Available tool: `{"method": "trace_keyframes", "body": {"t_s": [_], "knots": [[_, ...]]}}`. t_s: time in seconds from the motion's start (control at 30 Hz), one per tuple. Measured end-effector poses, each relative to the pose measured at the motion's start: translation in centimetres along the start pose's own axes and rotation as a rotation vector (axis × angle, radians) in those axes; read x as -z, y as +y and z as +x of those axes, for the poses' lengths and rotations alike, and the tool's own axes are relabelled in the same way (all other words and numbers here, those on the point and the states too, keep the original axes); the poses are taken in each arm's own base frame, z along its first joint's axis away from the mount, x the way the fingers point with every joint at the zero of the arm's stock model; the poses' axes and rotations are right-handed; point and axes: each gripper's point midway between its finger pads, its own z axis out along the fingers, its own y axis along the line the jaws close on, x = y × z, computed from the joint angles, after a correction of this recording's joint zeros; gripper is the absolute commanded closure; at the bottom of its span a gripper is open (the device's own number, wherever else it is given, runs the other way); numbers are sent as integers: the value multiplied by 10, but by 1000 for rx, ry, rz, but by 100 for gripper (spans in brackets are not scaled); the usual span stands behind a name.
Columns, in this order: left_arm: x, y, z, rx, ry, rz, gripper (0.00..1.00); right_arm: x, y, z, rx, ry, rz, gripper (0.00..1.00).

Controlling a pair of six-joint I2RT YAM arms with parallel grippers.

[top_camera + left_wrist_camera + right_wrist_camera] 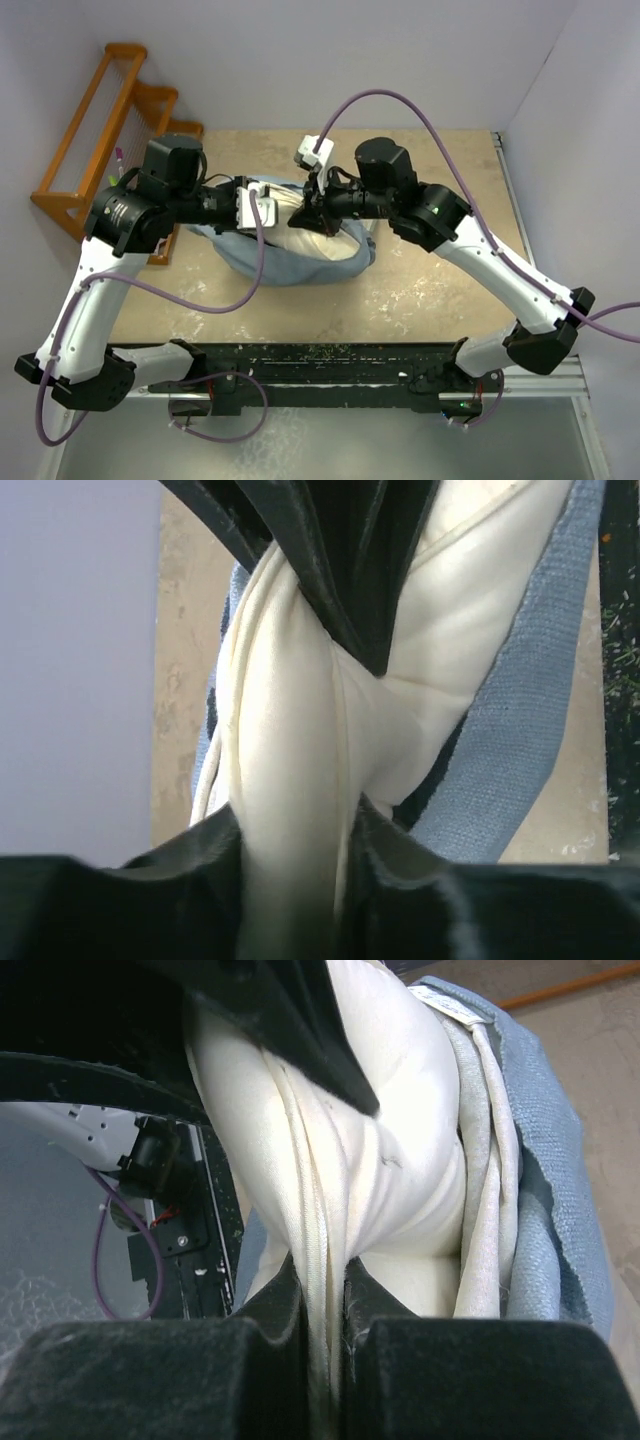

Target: Remove the pillowcase from the pillow

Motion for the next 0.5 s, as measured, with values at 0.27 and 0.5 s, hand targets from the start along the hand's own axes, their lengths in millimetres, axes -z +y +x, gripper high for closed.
{"method": "trace_keyframes", "body": {"t_s": [0.27,0.5], "knots": [[-11,22,0,169,2,-81,100,29,-42,-20,-140,-179,196,39],[-8,50,-8,278,4,-183,100,128,-46,-44,-194,-473,414,35]]}}
